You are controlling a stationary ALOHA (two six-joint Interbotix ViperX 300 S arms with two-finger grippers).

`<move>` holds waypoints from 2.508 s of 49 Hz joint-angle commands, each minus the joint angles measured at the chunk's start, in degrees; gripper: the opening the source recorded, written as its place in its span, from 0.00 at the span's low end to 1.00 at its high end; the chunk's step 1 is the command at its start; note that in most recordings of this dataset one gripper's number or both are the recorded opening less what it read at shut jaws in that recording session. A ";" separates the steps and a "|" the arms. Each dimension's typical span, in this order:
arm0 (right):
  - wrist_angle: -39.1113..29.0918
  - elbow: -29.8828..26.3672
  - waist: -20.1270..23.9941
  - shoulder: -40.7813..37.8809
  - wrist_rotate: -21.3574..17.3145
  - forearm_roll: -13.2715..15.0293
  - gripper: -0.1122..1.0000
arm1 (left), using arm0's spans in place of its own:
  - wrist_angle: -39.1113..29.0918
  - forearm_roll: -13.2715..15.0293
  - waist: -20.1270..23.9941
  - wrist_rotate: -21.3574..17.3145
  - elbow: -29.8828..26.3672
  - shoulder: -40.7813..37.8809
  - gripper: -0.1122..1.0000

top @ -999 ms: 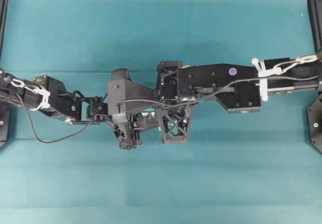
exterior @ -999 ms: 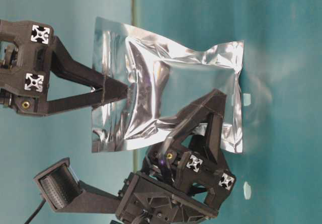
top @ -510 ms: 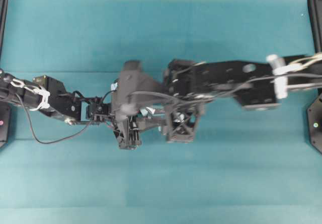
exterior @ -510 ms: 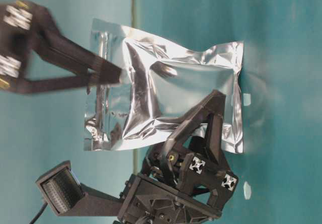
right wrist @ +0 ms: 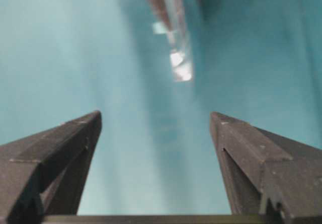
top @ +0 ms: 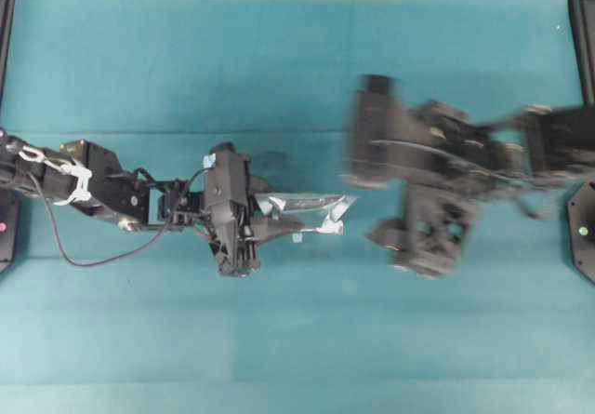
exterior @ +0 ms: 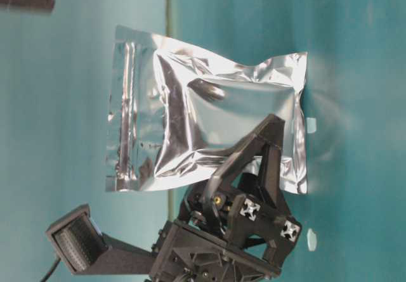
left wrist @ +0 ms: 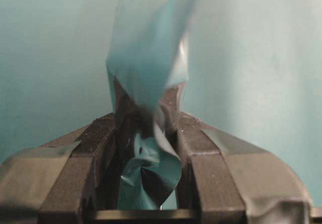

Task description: Hand over the silver zip bag and make it stand upright.

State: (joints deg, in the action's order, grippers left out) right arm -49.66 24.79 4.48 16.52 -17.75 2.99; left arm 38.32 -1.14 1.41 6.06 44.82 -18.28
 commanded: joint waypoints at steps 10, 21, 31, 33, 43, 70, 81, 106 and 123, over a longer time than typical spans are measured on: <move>14.06 10.72 1.14 11.69 -1.76 0.18 0.89 | 0.18 -0.09 -0.26 -0.09 0.79 0.79 0.35; 23.64 19.60 1.85 18.54 -2.02 -0.18 0.89 | 0.09 -0.18 -0.26 -0.09 0.88 0.97 0.35; 25.22 23.64 3.08 22.24 -2.11 -0.44 0.88 | -1.49 -0.09 -0.26 -0.09 0.79 0.97 0.35; 25.31 23.99 3.16 22.68 -2.11 -0.44 0.88 | -1.93 -0.09 -0.26 -0.09 0.79 1.05 0.35; 25.40 25.66 3.16 24.87 -2.11 -0.44 0.87 | -2.11 -0.18 -0.26 -0.09 0.79 1.05 0.35; 25.40 26.54 3.16 25.49 -2.11 -0.44 0.87 | -2.11 -0.18 -0.26 -0.09 0.70 1.14 0.35; 25.40 26.54 3.16 25.49 -2.11 -0.44 0.87 | -2.11 -0.09 -0.26 -0.09 0.70 1.14 0.35; 25.40 26.46 3.16 25.49 -2.11 -0.44 0.87 | -2.11 -0.18 -0.44 -0.09 0.70 1.14 0.35; 25.40 26.54 3.16 25.49 -2.02 -0.44 0.87 | -2.11 -0.18 -0.44 0.00 0.79 1.32 0.35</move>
State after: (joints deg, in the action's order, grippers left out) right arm -24.70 51.86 7.56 41.84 -19.34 2.64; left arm 36.30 -1.14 1.32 5.98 45.70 -17.58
